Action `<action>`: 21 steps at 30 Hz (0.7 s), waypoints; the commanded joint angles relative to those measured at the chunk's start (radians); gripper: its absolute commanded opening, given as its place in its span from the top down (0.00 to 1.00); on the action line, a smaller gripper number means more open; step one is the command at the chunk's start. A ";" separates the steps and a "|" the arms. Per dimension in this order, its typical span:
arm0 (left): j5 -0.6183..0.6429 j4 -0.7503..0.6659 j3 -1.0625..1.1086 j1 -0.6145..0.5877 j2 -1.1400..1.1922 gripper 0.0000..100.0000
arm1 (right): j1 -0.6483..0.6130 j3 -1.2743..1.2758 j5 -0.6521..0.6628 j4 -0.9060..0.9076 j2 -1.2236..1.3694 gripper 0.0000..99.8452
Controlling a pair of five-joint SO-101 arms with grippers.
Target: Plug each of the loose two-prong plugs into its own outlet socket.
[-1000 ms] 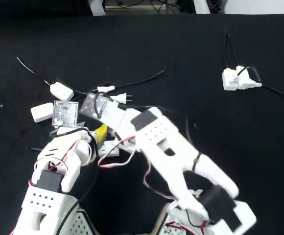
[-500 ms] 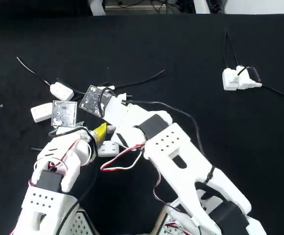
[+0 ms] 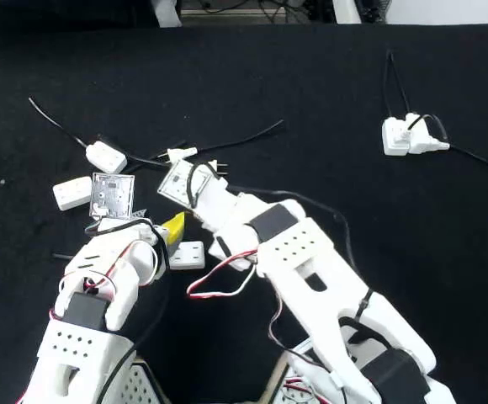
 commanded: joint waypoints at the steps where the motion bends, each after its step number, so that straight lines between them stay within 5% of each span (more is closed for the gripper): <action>1: -0.009 -0.009 -0.016 -0.002 -0.005 0.77 | 0.018 0.008 -0.006 -0.063 -0.036 0.99; 11: -0.009 -0.009 -0.015 -0.002 -0.005 0.77 | 0.025 0.047 -0.008 -0.101 0.004 0.89; 21: -0.009 -0.009 -0.015 -0.007 -0.005 0.77 | 0.025 -0.245 -0.074 0.060 0.265 0.87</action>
